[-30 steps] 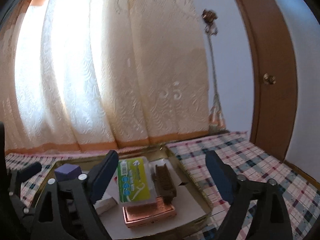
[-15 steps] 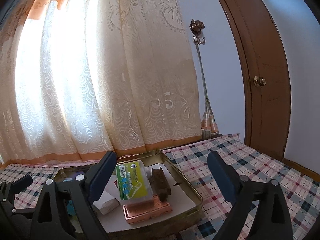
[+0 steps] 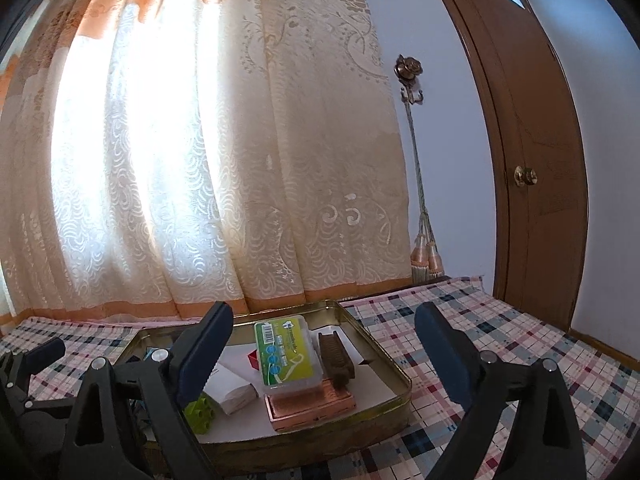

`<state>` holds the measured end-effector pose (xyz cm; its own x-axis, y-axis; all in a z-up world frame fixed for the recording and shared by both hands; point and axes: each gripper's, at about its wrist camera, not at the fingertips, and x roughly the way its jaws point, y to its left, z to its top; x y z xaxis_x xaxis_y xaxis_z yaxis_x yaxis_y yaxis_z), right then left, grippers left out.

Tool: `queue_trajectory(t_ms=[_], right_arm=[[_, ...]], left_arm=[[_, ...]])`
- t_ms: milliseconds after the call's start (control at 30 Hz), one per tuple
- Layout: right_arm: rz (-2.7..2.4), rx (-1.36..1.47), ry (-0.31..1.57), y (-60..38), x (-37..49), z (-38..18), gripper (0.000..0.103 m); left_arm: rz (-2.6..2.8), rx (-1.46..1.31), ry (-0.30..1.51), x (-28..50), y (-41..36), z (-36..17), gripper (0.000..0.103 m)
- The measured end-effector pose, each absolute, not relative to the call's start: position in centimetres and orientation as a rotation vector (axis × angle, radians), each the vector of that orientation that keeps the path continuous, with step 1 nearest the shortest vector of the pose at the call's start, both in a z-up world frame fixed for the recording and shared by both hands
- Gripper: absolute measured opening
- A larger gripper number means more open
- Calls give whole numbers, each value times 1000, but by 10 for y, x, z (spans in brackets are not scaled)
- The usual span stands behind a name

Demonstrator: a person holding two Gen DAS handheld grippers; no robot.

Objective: Organize rigid objects
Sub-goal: 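Open both grippers and withdraw them from the tray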

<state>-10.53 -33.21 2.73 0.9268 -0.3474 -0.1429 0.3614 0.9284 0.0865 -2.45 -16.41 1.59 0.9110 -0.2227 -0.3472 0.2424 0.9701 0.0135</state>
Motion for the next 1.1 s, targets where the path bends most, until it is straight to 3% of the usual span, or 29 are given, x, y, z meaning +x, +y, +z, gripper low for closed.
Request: queue_trajectory(t_ms=[1100], right_arm=[[-364, 33, 21, -310, -140, 35, 102]], left_arm=[[-241, 12, 270, -49, -142, 20, 103]])
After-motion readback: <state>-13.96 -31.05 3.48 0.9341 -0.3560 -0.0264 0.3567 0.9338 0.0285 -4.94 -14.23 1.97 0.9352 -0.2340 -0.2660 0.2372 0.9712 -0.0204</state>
